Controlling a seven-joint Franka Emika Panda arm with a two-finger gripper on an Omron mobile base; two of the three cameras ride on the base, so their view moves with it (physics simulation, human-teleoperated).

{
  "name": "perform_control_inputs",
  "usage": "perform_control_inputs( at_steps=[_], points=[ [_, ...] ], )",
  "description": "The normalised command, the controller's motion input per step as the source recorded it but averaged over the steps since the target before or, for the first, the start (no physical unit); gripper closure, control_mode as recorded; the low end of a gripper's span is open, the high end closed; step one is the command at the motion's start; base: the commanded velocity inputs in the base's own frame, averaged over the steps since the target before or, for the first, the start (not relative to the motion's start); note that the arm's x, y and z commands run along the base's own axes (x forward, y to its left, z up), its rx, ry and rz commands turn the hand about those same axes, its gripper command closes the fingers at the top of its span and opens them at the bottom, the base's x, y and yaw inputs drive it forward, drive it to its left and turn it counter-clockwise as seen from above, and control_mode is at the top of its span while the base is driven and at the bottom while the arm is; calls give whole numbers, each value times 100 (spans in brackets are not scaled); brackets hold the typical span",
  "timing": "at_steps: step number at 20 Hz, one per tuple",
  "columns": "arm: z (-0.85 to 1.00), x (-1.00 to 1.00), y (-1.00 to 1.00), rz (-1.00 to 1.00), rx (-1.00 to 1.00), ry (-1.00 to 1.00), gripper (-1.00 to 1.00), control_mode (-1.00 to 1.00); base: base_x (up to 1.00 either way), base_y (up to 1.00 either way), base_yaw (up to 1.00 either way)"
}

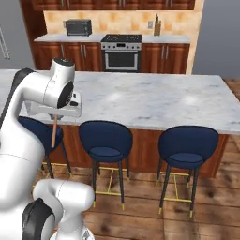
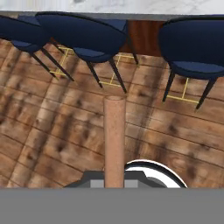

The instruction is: Take a straw from the drawer in front and place it inside the glass cup on the dining counter.

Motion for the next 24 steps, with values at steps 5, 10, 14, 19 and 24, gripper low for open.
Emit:
perform_control_inputs(
  at_steps=[5, 10, 14, 19, 24],
  points=[
    [0, 0, 0, 0, 0, 0, 100, 100, -4, 100, -32],
    [0, 0, 0, 0, 0, 0, 100, 100, 4, 94, -29],
    [0, 0, 0, 0, 0, 0, 100, 100, 60, 58, -25],
    [0, 0, 0, 0, 0, 0, 100, 100, 90, 37, -22],
    [0, 0, 0, 0, 0, 0, 100, 100, 60, 48, -16]
  ],
)
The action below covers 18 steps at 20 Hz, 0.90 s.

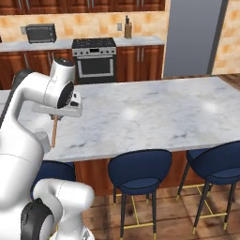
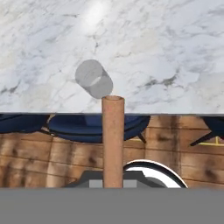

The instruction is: Take a straw from the drawer in front and place it inside the glass cup on the dining counter.

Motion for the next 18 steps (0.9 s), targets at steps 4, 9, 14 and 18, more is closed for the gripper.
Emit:
perform_control_inputs(
  at_steps=[4, 9, 14, 18],
  points=[
    [0, 0, 0, 0, 0, 0, 100, 100, 26, 59, -4],
    [-1, 15, 58, 0, -1, -6, 100, -100, 0, 0, 0],
    [0, 14, 15, 13, 0, -24, 100, -100, 0, 0, 0],
    [-4, 23, 1, 21, 7, -17, 100, -100, 0, 0, 0]
  ],
)
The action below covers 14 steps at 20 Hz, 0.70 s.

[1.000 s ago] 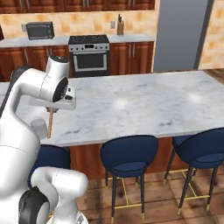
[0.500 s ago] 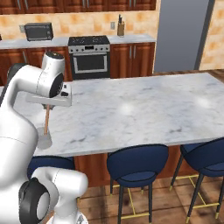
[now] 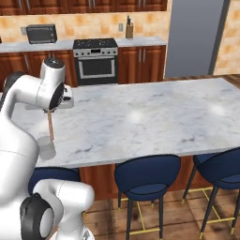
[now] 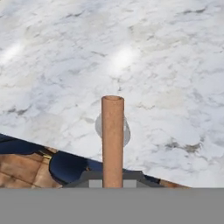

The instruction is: Take a straw from the drawer in front and place it inside the glass cup on the dining counter.

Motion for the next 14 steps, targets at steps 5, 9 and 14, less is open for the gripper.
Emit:
perform_control_inputs(
  at_steps=[5, 9, 14],
  points=[
    [-7, 2, 43, 7, 5, -9, 100, -100, 0, 0, 0],
    [0, 0, 66, 0, 0, -2, 100, -100, 0, 0, 0],
    [-4, 17, 32, 0, 4, 0, 100, -100, 0, 0, 0]
  ],
)
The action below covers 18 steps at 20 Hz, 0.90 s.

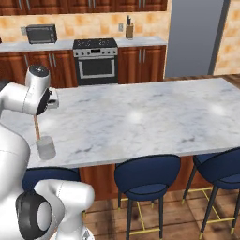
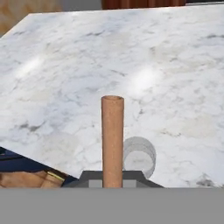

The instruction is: Take a straw from the drawer in front and place it inside the glass cup on the dining counter.

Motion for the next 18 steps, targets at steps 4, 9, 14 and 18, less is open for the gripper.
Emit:
perform_control_inputs(
  at_steps=[4, 9, 14, 18],
  points=[
    [-29, 24, 0, 0, 10, 0, 100, -100, 0, 0, 0],
    [-40, 19, 0, 3, 12, -1, 100, -100, 0, 0, 0],
    [-18, 28, 0, 12, 13, -9, 100, -100, 0, 0, 0],
    [-19, 33, 2, 13, 9, -11, 100, -100, 0, 0, 0]
  ],
)
